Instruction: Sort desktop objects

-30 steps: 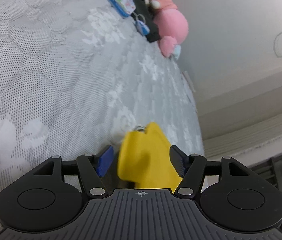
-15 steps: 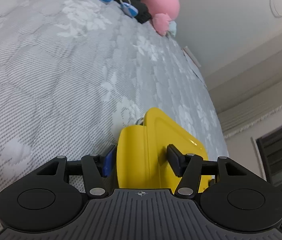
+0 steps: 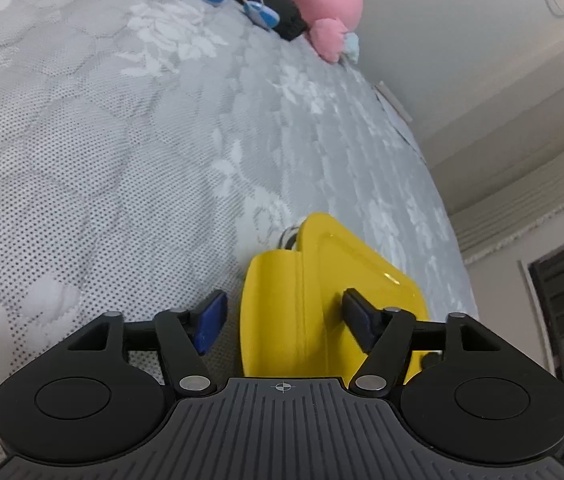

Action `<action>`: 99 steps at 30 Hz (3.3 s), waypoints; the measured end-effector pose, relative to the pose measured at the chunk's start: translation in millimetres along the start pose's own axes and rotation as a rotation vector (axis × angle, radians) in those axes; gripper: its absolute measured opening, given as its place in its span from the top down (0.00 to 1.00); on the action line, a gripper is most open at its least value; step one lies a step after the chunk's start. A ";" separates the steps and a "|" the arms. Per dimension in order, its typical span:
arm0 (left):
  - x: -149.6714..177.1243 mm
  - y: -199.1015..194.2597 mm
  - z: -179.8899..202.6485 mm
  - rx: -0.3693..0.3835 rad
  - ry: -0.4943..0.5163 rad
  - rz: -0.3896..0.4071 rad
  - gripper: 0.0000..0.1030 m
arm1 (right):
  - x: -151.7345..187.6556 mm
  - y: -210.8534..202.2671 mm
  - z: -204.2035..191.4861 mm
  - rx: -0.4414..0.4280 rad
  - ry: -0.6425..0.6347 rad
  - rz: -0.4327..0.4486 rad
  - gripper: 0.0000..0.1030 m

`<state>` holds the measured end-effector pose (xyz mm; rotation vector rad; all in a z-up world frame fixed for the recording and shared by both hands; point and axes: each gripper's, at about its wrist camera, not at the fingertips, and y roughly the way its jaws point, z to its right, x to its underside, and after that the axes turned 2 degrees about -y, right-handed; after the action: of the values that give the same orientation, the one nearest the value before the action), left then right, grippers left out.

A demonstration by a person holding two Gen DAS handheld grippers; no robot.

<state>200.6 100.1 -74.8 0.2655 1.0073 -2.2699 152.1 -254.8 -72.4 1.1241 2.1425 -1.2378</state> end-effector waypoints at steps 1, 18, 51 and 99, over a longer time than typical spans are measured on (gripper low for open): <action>0.1 -5.0 -0.2 -0.001 -0.005 0.023 0.23 | 0.2 -0.2 -1.8 0.005 -0.018 0.004 0.46; 50.8 -82.3 24.3 -0.181 0.064 0.137 0.13 | 9.0 -70.6 -2.5 0.045 0.037 0.005 0.32; 176.4 -108.4 77.0 -0.434 0.361 0.151 0.00 | 74.8 -120.0 -42.0 0.329 -0.321 -0.168 0.00; 179.9 -109.6 91.1 -0.477 0.464 0.162 0.00 | 81.6 -121.5 -54.2 0.278 -0.401 -0.172 0.00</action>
<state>-1.7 5.5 -21.8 0.6562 1.6587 -1.7874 7.8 -206.4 -37.6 0.7197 1.8305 -1.7157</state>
